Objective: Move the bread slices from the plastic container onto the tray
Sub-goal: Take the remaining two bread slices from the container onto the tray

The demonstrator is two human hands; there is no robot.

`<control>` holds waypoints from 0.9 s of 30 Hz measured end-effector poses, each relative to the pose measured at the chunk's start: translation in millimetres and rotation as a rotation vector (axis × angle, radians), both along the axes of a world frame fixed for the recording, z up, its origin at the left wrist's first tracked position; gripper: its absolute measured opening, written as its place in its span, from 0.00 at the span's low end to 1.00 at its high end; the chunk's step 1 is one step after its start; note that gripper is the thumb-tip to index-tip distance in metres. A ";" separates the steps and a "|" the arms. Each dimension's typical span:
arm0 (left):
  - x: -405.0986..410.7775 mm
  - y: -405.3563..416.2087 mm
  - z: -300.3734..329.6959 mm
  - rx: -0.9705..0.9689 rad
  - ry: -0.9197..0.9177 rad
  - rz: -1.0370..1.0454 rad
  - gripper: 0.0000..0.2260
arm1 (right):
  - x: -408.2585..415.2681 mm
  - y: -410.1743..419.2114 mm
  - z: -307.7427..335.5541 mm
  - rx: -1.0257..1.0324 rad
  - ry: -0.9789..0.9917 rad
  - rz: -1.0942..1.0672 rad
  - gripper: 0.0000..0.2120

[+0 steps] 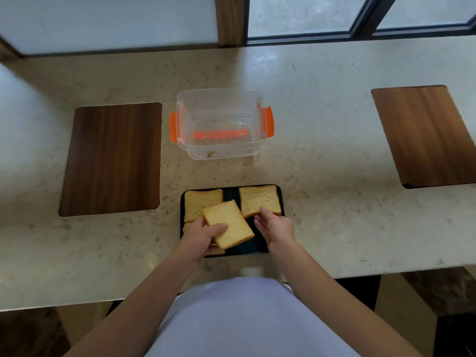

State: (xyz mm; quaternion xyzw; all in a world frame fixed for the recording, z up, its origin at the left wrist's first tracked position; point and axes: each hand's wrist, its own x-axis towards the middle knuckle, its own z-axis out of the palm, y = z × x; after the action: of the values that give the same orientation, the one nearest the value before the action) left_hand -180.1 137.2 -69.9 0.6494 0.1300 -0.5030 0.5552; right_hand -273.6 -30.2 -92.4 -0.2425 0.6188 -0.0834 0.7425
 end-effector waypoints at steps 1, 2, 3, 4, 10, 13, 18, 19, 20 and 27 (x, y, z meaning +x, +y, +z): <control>-0.4 -0.1 -0.3 0.007 -0.005 -0.004 0.17 | -2.7 1.2 0.5 -0.004 -0.002 0.002 0.12; -1.0 -0.3 -0.8 0.013 -0.010 -0.009 0.18 | -5.7 2.6 1.1 -0.010 -0.002 0.010 0.13; -1.7 -0.7 -1.5 0.020 -0.014 -0.016 0.19 | -8.8 4.0 1.4 -0.017 0.001 0.020 0.14; -2.3 -1.2 -2.4 0.026 -0.015 -0.022 0.19 | -12.1 4.8 1.6 -0.025 0.005 0.029 0.15; -12.1 -8.0 0.7 -0.020 0.085 0.030 0.16 | -29.1 0.8 16.4 -0.019 0.003 0.337 0.12; -23.7 -12.4 3.4 -0.138 0.210 0.123 0.13 | -41.0 -2.5 26.0 0.009 -0.085 0.512 0.16; -22.4 -18.3 7.3 -0.133 0.220 0.073 0.13 | -51.4 -17.7 31.7 -0.100 -0.184 0.542 0.13; -17.2 -19.9 5.7 -0.085 0.156 0.040 0.12 | -51.4 -22.4 32.2 -0.124 -0.185 0.571 0.12; -11.6 -21.1 4.2 -0.027 0.068 -0.014 0.10 | -51.2 -26.8 33.0 -0.148 -0.181 0.615 0.12; -5.6 -25.5 -8.6 0.250 -0.291 -0.546 0.05 | -47.1 -35.0 22.0 -0.362 0.173 0.771 0.14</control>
State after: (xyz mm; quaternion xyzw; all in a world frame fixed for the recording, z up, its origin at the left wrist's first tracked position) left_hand -185.7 111.7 -78.4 0.7884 -0.0686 -0.5155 0.3286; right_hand -320.8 -65.2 -70.4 -0.5883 0.5185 0.1132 0.6101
